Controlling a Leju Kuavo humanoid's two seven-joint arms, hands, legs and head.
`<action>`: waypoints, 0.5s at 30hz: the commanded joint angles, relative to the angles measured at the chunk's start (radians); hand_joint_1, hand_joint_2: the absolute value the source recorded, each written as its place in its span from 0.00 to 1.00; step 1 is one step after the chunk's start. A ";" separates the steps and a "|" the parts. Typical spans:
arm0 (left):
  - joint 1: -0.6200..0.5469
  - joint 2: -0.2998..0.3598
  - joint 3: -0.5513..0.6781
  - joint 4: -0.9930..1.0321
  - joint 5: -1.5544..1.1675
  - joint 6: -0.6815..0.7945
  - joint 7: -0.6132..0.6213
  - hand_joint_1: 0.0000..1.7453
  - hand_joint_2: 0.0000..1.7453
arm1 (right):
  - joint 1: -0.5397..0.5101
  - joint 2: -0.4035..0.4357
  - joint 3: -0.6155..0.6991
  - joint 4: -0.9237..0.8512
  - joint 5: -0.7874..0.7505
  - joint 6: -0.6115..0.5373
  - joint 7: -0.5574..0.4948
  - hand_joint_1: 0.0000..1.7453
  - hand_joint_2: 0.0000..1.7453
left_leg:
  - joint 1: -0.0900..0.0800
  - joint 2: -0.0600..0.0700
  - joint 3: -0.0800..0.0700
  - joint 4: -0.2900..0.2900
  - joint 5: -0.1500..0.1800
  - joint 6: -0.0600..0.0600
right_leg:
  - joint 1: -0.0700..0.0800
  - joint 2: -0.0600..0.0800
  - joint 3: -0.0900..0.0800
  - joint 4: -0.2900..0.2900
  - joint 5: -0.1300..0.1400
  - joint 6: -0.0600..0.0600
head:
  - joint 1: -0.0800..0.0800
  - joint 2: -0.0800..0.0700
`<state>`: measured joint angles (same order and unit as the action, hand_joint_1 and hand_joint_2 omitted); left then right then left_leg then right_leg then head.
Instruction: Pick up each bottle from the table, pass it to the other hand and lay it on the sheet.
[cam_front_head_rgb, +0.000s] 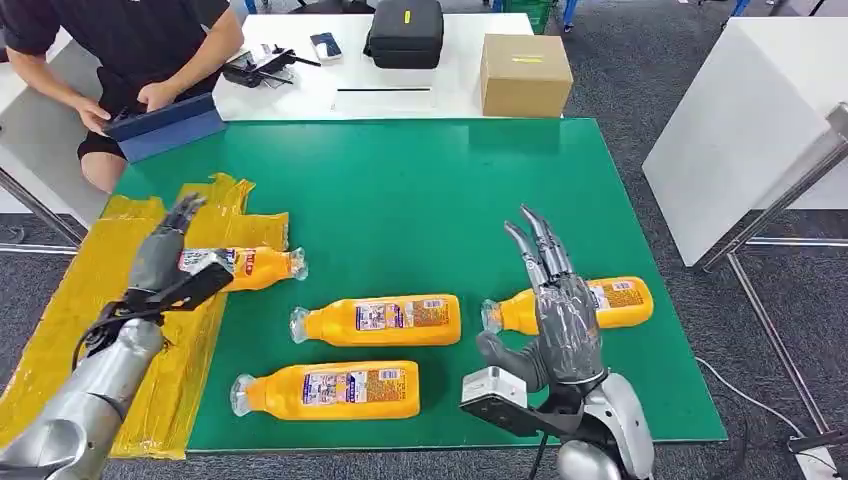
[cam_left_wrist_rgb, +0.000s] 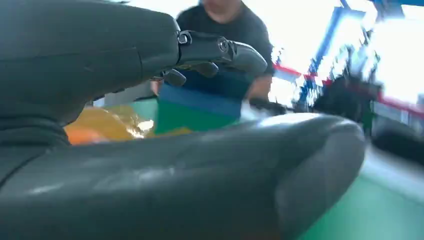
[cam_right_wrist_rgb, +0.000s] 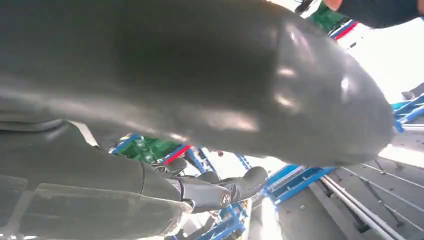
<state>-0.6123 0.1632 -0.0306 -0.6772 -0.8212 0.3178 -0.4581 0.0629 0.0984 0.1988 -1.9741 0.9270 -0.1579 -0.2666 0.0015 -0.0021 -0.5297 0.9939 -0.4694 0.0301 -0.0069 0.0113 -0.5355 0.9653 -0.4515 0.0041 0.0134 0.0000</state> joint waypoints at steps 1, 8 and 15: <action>0.363 0.004 0.400 -0.758 0.609 -0.285 -0.046 0.00 0.00 | 0.018 -0.037 -0.085 0.046 -0.010 -0.013 0.000 0.00 0.00 | 0.000 0.005 0.002 -0.001 -0.001 -0.002 | 0.000 0.004 0.000 -0.001 0.000 0.000 | 0.000 0.000; 0.605 -0.120 0.456 -0.969 0.950 -0.573 0.005 0.00 0.00 | 0.138 -0.035 -0.314 -0.041 0.068 0.033 0.012 0.00 0.00 | -0.001 0.008 0.004 -0.003 -0.002 -0.002 | -0.001 0.005 0.002 -0.003 -0.002 0.000 | 0.000 0.000; 0.684 -0.160 0.441 -0.963 1.028 -0.615 0.011 0.00 0.00 | 0.198 -0.066 -0.409 -0.014 0.091 0.052 -0.031 0.00 0.00 | -0.002 0.001 0.000 -0.002 -0.002 -0.001 | 0.000 0.002 -0.002 -0.003 -0.001 0.000 | 0.000 0.000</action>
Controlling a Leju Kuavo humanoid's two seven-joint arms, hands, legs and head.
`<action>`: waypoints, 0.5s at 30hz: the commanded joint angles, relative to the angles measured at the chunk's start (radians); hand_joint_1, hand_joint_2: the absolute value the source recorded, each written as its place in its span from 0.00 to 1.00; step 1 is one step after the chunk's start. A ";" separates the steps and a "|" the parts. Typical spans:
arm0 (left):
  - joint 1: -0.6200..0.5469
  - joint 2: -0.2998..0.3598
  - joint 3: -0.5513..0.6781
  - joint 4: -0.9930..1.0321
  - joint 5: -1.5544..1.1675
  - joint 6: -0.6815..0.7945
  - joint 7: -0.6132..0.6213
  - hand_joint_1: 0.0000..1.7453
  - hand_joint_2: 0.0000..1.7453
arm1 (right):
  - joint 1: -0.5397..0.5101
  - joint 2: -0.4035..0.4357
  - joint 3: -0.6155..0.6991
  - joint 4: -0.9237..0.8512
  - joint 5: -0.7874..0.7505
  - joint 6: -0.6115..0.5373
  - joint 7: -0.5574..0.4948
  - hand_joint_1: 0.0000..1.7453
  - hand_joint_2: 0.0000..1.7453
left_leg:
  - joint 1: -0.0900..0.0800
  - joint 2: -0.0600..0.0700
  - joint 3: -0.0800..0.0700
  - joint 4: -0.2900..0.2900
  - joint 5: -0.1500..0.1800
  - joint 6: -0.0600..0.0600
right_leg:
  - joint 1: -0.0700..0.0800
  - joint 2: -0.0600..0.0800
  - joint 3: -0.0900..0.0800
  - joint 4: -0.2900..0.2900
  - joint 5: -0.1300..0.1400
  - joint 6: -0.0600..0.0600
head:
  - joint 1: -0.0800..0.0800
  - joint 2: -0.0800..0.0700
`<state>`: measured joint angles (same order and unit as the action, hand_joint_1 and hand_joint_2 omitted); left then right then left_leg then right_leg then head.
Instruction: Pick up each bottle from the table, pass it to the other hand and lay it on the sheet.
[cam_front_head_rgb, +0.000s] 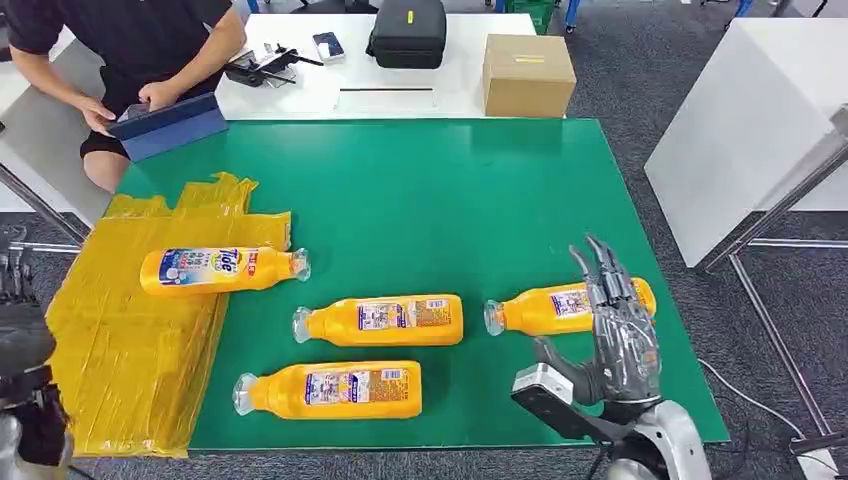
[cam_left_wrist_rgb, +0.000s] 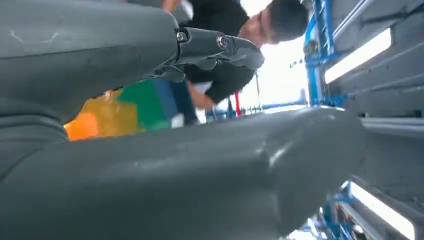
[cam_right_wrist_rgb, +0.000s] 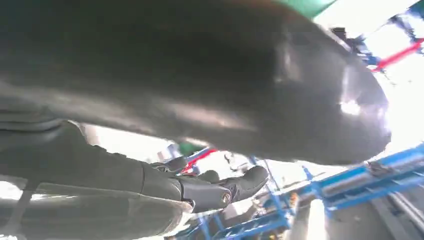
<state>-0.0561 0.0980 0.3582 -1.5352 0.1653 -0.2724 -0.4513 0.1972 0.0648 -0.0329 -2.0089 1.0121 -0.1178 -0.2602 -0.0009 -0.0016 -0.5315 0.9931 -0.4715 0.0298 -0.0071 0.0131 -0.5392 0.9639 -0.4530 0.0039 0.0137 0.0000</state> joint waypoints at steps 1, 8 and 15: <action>0.128 -0.095 0.052 -0.105 0.041 -0.025 0.004 0.00 0.00 | 0.063 -0.033 -0.177 0.021 0.006 0.012 -0.038 0.00 0.00 | 0.000 0.001 0.001 -0.001 0.000 -0.002 | -0.001 -0.001 0.002 -0.001 0.001 0.000 | 0.000 0.000; 0.121 -0.095 0.057 -0.104 0.057 -0.029 0.019 0.00 0.00 | 0.061 -0.034 -0.169 0.020 0.016 0.018 -0.030 0.00 0.00 | 0.000 0.000 0.002 -0.001 0.001 -0.002 | -0.001 -0.001 0.002 0.000 0.001 0.000 | 0.000 0.000; 0.158 -0.100 0.133 -0.065 0.084 -0.041 -0.015 0.00 0.00 | 0.078 -0.088 -0.334 0.141 -0.084 0.031 -0.133 0.00 1.00 | 0.001 -0.001 0.004 -0.002 0.001 -0.001 | 0.000 -0.002 0.005 -0.003 0.001 0.000 | 0.000 0.000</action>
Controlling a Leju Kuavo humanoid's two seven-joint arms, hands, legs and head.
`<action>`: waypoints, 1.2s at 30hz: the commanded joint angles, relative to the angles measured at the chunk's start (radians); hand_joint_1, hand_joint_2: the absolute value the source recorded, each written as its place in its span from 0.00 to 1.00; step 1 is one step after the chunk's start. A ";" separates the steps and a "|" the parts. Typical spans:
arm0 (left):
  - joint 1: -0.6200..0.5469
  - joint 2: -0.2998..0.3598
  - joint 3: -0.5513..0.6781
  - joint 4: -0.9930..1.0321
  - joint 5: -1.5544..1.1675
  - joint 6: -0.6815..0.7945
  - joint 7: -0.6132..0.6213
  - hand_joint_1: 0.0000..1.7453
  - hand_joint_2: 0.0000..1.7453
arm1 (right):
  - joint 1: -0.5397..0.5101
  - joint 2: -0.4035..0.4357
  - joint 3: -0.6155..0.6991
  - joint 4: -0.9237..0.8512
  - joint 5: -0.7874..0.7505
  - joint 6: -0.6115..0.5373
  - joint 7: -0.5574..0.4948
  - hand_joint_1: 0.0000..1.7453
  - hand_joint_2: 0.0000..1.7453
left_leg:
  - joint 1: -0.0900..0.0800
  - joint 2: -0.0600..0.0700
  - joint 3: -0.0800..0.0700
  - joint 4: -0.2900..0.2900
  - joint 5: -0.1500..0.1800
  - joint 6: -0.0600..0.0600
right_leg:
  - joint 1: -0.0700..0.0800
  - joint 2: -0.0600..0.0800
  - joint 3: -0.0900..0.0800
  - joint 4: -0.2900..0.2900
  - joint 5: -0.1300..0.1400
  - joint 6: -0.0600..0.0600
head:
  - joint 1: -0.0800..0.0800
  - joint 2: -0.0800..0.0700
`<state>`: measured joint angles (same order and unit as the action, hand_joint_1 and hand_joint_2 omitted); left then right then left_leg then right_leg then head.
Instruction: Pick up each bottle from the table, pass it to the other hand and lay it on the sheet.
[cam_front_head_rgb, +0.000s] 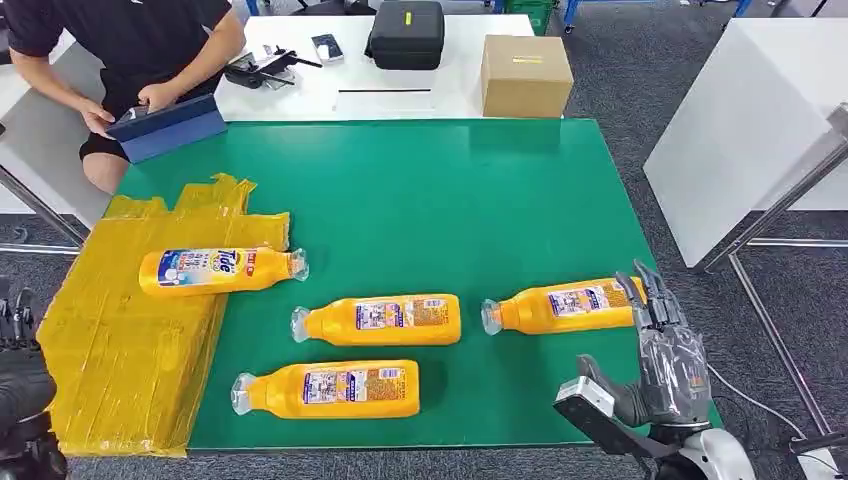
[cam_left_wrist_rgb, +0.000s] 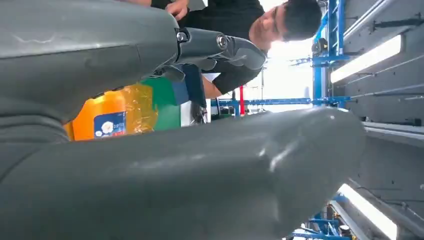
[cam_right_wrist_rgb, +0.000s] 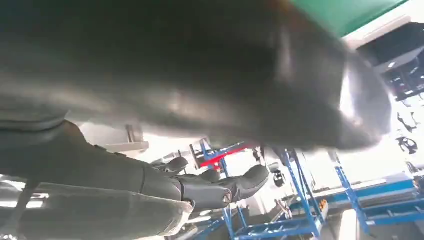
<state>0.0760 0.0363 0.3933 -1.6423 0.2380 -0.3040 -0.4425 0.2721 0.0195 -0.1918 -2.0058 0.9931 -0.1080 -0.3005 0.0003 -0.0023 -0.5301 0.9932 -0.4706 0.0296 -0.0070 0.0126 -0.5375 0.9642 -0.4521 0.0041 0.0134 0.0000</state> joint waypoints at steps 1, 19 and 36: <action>0.037 -0.049 0.116 0.028 0.006 -0.011 -0.026 0.00 0.00 | -0.015 -0.041 -0.168 0.162 -0.036 0.019 -0.100 0.00 1.00 | 0.000 0.000 0.003 -0.003 0.000 -0.002 | 0.000 -0.001 0.004 -0.003 0.000 0.000 | 0.000 0.000; 0.104 -0.161 0.277 -0.066 -0.075 -0.145 -0.012 0.00 0.00 | -0.188 -0.125 -0.053 0.402 0.156 -0.031 0.000 0.00 1.00 | 0.000 0.003 0.001 -0.002 0.000 -0.001 | 0.000 0.002 0.002 -0.002 0.002 0.000 | 0.000 0.000; 0.122 -0.078 0.216 -0.005 -0.027 -0.187 -0.012 0.00 0.00 | -0.294 -0.313 0.092 0.694 0.117 -0.008 0.046 0.00 1.00 | 0.000 0.002 0.002 -0.002 0.000 -0.002 | -0.001 0.000 0.003 -0.002 0.002 -0.001 | 0.000 0.000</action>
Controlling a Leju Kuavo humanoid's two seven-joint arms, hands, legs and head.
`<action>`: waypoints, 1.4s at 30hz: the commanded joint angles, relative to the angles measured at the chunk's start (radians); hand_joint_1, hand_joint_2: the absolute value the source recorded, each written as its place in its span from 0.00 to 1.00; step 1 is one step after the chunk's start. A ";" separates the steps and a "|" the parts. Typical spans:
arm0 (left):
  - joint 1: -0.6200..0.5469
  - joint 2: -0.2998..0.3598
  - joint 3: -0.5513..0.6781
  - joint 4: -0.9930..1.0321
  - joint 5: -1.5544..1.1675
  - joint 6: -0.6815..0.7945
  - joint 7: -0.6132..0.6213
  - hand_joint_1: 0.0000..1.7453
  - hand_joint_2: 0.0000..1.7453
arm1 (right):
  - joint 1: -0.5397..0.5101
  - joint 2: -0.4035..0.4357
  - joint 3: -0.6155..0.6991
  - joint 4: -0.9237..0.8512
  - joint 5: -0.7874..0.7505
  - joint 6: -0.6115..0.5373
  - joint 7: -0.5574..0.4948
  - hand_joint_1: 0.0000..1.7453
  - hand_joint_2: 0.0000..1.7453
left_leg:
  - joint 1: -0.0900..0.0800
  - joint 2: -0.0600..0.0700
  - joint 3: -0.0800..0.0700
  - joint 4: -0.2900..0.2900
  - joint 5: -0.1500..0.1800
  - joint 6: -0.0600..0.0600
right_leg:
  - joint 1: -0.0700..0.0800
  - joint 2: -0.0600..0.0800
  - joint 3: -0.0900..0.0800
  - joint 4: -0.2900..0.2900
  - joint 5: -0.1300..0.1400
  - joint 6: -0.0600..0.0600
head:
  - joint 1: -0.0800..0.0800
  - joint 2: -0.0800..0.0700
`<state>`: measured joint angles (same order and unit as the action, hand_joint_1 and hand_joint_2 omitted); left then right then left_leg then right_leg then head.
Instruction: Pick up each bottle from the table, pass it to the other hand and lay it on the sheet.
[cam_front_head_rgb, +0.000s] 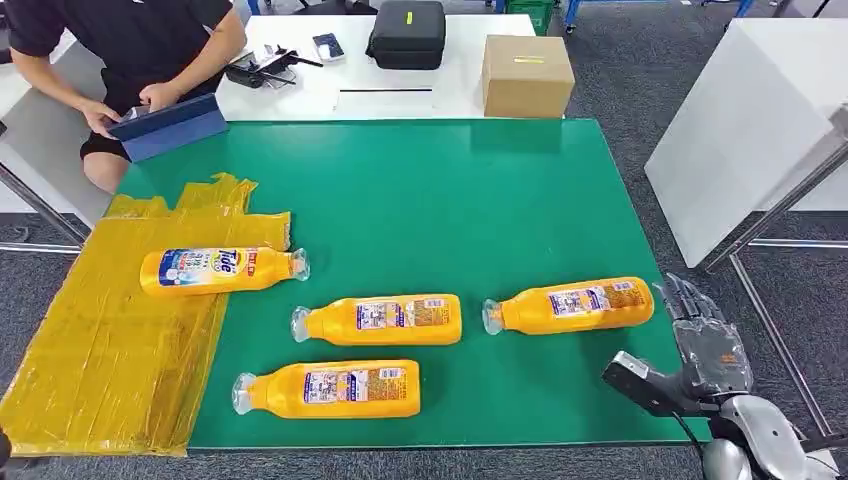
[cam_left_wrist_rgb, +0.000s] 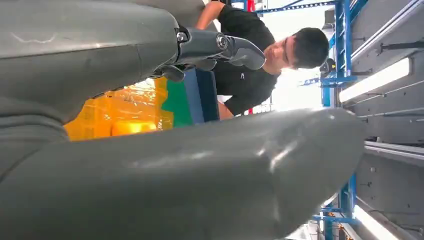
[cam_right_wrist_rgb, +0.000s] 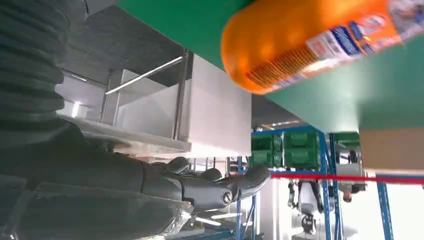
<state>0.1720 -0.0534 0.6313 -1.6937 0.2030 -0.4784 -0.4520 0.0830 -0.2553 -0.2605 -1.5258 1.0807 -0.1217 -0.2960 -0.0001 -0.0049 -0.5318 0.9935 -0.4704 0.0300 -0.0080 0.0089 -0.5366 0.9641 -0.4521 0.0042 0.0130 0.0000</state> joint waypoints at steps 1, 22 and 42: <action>0.029 0.013 -0.032 0.042 0.007 -0.019 -0.002 0.00 0.00 | -0.105 -0.026 0.175 0.209 0.043 0.004 0.057 0.00 1.00 | 0.000 0.006 0.003 -0.003 0.001 -0.003 | 0.000 0.005 0.002 -0.003 0.002 -0.001 | 0.000 0.000; -0.181 0.153 -0.290 0.289 0.008 0.089 -0.027 0.00 0.00 | -0.065 0.001 0.258 0.038 0.098 0.023 0.191 0.00 1.00 | -0.001 -0.001 0.002 -0.001 0.002 -0.003 | 0.000 -0.003 0.001 0.000 0.000 -0.001 | 0.000 0.000; -0.245 0.154 -0.339 0.347 0.012 0.108 -0.025 0.00 0.00 | -0.015 -0.042 0.095 0.044 0.134 0.018 0.240 0.00 1.00 | -0.001 -0.003 0.001 0.000 0.002 -0.002 | 0.000 -0.005 0.000 0.000 0.000 0.000 | 0.000 0.000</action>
<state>-0.0198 0.0946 0.3163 -1.4290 0.2179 -0.3819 -0.4822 0.0815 -0.3033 -0.0736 -1.5293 1.2131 -0.1148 -0.0530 -0.0001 -0.0055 -0.5306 0.9939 -0.4691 0.0297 -0.0070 0.0074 -0.5371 0.9643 -0.4517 0.0040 0.0134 0.0000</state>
